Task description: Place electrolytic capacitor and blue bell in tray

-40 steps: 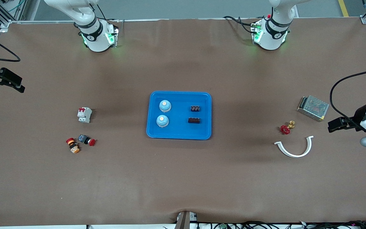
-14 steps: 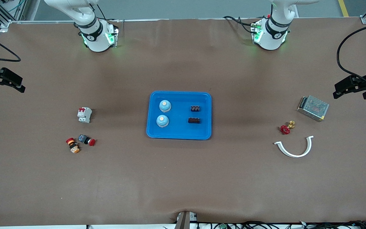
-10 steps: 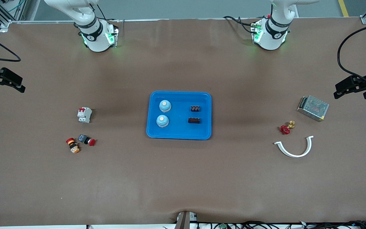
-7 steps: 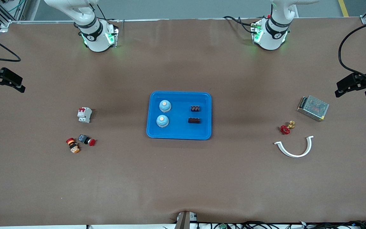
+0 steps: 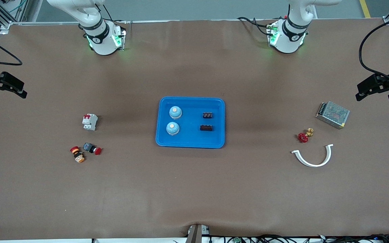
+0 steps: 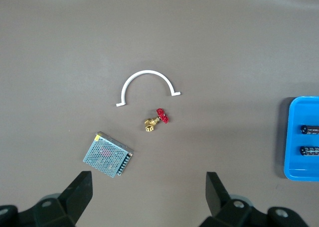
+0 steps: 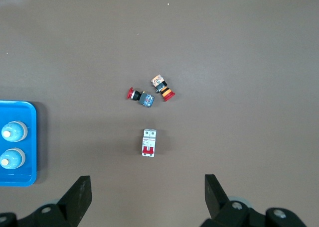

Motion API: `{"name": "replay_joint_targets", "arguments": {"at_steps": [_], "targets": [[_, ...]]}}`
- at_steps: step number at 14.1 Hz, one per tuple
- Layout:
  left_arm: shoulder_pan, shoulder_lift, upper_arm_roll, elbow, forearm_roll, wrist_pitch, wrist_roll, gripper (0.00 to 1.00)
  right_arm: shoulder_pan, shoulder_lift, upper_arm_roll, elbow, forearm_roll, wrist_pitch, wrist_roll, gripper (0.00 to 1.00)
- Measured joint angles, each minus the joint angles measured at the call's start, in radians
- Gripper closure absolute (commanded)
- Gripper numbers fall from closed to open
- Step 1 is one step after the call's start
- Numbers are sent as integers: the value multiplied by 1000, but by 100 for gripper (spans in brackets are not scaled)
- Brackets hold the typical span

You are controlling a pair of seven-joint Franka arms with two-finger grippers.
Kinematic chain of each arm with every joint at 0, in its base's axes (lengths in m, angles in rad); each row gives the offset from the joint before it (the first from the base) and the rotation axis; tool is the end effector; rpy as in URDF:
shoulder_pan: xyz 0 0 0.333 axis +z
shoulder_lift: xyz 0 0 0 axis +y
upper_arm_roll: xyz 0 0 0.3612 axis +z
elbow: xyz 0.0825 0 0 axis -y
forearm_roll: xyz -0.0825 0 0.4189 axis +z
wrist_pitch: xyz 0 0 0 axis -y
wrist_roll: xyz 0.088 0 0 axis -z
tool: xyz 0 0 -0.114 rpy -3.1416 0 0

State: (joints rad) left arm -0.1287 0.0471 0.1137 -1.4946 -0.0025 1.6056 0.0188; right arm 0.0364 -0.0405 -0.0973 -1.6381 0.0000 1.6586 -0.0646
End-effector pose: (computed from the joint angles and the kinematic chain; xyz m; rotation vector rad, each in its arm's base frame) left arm 0.6106 -0.0113 0.6766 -3.1366 0.0535 -0.1007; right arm 0.5825 -0.0368 0.6600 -3.1400 -0.0057 -0.0957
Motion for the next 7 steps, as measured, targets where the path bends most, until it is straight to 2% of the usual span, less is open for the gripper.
{"name": "replay_joint_targets", "arguments": {"at_steps": [4,7], "targets": [[5,0,-11,-2,0,-4,0,0,0,0,0,0,0,0,-1,0],[100,0,-120,-2,0,-19,0,0,0,0,0,0,0,0,-1,0]]}}
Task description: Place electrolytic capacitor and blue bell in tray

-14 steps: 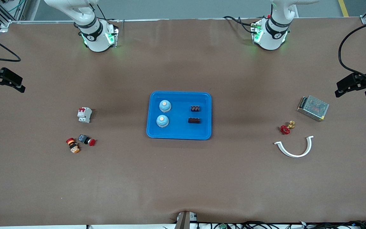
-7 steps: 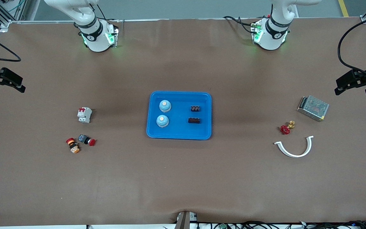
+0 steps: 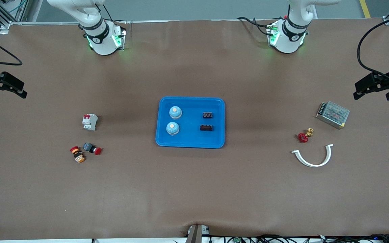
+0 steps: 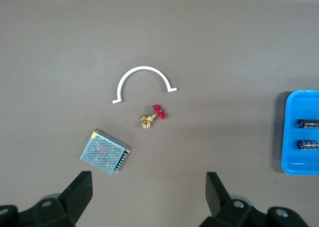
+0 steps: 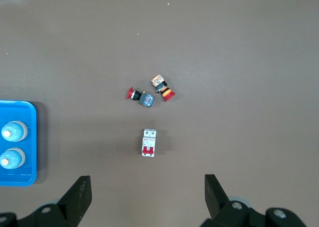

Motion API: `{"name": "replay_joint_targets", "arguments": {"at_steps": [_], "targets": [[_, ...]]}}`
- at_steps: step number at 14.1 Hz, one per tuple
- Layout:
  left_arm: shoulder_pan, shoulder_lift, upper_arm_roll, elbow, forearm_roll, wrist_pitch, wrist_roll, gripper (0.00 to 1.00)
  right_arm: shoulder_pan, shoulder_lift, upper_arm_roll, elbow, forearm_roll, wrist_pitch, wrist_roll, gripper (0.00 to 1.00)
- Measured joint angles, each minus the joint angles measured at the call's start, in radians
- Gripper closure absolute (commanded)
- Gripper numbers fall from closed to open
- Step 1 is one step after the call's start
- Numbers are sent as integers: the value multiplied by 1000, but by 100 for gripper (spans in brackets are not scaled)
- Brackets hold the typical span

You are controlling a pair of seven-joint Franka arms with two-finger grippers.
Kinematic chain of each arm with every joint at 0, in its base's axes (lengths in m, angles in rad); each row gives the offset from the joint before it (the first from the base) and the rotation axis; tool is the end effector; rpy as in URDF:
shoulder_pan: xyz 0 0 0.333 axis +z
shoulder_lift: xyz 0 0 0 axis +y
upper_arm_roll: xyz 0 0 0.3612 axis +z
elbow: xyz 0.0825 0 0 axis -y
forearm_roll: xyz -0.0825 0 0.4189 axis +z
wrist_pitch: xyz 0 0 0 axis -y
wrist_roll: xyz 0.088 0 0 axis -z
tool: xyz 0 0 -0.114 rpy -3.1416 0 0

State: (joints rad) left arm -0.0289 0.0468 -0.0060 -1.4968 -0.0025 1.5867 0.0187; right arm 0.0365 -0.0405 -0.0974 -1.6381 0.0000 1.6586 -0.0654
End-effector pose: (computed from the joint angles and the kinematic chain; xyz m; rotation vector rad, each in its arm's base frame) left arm 0.6083 -0.0214 0.6737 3.1366 -0.0841 0.0676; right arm 0.5825 -0.0368 0.6600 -3.1400 -0.0070 -0.0957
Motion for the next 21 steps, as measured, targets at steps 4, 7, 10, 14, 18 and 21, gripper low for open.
{"name": "replay_joint_targets", "arguments": {"at_steps": [4,7,10,14,18,21], "targets": [[16,0,-25,-1,0,-2,-2,0,-2,0,-4,0,0,0,0,0],[17,-1,-26,-1,0,-2,-17,0,-2,0,-5,0,0,0,0,0],[17,-1,-30,-1,0,-2,-18,0,-2,0,-5,0,0,0,0,0],[20,-1,-31,2,0,-2,-18,0,-2,0,-4,0,0,0,1,0],[21,-3,-31,3,0,0,-18,0,-1,0,3,0,0,0,31,0],[28,-4,-31,5,0,2,-18,0,-2,0,2,0,0,0,31,0]]}}
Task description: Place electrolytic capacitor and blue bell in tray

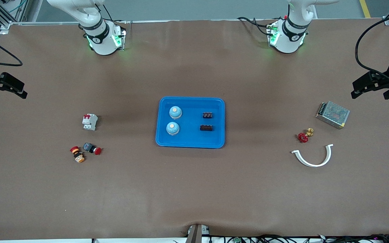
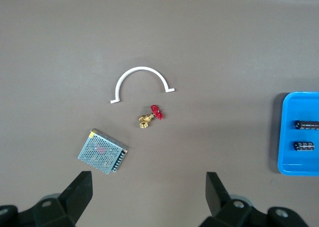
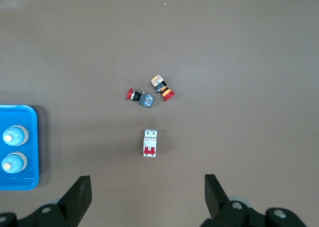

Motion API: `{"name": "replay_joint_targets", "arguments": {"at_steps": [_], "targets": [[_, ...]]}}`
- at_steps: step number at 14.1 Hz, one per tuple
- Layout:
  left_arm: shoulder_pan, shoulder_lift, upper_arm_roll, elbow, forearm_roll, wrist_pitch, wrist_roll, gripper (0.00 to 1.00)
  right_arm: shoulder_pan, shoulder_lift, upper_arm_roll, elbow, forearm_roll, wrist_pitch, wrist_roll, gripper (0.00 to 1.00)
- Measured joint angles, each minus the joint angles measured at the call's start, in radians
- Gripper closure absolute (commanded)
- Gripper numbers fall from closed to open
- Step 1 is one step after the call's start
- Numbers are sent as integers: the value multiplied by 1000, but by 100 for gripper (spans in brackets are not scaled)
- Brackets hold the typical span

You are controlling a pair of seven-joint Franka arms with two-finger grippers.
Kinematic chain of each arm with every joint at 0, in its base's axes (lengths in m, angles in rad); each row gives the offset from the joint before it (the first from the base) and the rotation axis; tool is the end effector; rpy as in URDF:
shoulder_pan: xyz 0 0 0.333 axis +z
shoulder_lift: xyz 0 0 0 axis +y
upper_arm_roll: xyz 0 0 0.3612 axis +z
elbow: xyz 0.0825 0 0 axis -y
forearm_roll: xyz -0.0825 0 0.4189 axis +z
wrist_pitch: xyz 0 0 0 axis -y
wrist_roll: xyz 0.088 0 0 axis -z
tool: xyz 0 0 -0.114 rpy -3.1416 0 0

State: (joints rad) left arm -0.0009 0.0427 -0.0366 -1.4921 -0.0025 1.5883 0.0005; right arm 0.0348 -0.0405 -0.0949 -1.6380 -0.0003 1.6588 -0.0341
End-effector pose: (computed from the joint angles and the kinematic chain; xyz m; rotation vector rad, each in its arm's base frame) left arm 0.6070 -0.0225 0.6788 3.1349 -0.0595 0.0838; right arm 0.5825 -0.0363 0.6600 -3.1392 0.0408 -0.0961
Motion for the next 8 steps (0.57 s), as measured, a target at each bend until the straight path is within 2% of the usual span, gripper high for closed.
{"name": "replay_joint_targets", "arguments": {"at_steps": [8], "targets": [[2,-2,-5,14,0,1,5,0,0,0,0,0,0,0,0,0]]}}
